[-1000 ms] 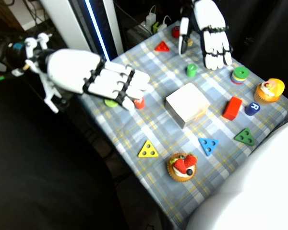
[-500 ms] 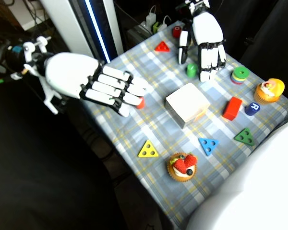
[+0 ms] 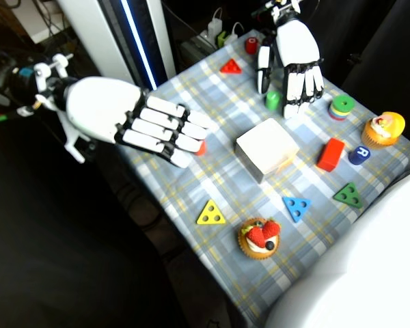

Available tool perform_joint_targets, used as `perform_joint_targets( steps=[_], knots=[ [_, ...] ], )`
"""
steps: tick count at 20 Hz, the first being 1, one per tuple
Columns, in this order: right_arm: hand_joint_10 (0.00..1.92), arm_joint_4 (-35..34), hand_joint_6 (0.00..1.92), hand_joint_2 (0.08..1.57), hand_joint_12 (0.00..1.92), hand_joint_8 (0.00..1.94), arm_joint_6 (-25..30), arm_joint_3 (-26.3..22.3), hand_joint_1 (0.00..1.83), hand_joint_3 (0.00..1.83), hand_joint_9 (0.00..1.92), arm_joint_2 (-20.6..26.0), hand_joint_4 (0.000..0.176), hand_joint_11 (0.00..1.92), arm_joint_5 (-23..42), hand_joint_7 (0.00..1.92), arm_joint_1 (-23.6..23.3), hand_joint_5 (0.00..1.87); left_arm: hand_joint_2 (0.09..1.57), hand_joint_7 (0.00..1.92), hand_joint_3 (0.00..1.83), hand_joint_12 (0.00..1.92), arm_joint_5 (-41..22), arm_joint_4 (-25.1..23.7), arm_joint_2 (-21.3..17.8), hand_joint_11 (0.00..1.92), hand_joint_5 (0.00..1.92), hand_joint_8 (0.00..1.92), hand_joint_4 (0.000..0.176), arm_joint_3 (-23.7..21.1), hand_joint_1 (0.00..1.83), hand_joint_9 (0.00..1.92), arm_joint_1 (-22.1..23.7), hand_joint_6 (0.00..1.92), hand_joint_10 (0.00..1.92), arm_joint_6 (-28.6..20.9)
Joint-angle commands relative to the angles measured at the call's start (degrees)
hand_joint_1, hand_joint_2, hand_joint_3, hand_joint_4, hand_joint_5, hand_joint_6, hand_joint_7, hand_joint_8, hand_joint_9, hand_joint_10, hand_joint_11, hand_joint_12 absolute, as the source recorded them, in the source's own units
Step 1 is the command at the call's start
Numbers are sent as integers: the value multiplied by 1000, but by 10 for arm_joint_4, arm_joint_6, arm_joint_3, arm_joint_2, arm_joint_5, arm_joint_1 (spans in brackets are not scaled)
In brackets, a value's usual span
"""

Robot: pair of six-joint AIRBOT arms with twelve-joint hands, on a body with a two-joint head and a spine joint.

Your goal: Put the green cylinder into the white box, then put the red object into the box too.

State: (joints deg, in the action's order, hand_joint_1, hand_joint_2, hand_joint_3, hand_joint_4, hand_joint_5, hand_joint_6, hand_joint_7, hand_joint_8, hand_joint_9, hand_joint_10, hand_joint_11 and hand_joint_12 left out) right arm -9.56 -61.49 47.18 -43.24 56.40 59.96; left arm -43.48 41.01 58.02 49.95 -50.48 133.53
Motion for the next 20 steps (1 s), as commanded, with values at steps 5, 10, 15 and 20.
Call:
perform_joint_targets(
  steps=[5,10,15,20],
  knots=[
    [0,1,0,1331,675,0,6,3,544,0,0,0,0,0,68,0,-4,0,1150,722,1,1614,-31,-30,11,0,523,71,12,7,968,260,11,315,901,-2],
    [0,1,0,1335,539,0,8,4,538,0,0,0,0,0,69,0,-3,0,1238,821,0,1920,-26,-26,15,276,720,1474,0,15,1182,626,12,1217,1599,-2],
    [0,0,0,1329,540,0,9,4,558,0,0,-1,0,0,69,0,-3,0,1220,854,0,1921,-50,-38,5,317,738,1456,0,2,1215,674,19,1146,1603,-2],
    [0,0,0,1326,708,0,12,4,554,1,0,-1,0,0,69,0,-3,0,1202,881,0,1921,-93,-86,-23,358,783,1429,0,-25,1225,696,49,1066,1707,-2]
  ],
)
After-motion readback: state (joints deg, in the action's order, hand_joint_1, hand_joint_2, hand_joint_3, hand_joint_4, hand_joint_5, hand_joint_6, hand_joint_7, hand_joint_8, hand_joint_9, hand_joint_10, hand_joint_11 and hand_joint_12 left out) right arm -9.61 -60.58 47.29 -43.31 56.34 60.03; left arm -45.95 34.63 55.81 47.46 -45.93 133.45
